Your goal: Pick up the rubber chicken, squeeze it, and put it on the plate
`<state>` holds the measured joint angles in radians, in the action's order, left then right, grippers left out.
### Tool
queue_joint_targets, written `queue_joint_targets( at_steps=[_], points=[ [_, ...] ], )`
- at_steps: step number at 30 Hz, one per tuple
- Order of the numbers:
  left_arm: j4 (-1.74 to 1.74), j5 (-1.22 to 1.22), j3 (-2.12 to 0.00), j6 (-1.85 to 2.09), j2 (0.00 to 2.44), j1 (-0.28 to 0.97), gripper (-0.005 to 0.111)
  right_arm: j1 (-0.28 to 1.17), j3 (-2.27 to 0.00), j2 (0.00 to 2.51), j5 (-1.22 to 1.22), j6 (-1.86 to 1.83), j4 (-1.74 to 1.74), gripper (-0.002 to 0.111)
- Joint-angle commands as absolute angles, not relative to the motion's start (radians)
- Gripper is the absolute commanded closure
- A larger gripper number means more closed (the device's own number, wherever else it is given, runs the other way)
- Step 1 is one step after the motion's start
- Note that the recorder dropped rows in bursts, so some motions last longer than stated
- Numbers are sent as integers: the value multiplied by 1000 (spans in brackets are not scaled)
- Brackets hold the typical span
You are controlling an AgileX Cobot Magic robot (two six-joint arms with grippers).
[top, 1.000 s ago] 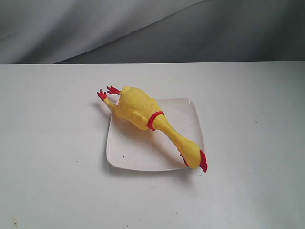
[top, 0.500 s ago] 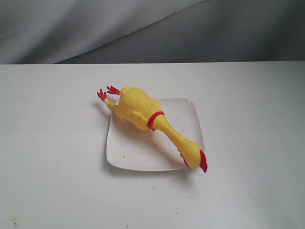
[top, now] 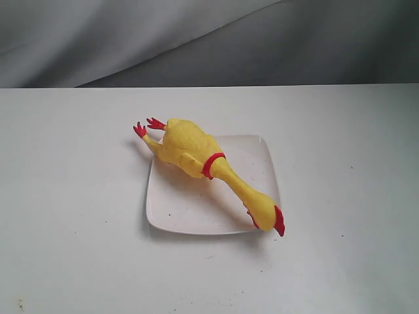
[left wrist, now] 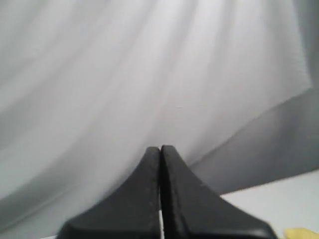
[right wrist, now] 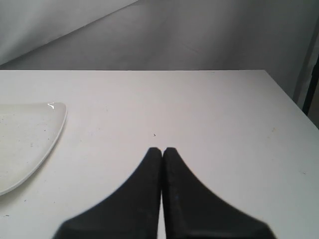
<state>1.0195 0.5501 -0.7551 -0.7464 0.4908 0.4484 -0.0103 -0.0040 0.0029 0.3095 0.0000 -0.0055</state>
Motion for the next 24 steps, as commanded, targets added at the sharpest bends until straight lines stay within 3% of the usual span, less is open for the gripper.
queue_joint_targets(
  at_steps=[1,7,15,24],
  points=[
    [1017,537,-760,-750,353,171,106,-13,0,0,309,8,-15,108],
    [1017,537,-760,-750,149,-40,106,-13,0,0,309,8,-15,108],
    [1017,537,-760,-753,0,-112,106,-13,0,0,308,10,-15,108],
    [1038,547,-775,-749,0,-154,106,-13,0,0,308,10,-15,108]
  ],
)
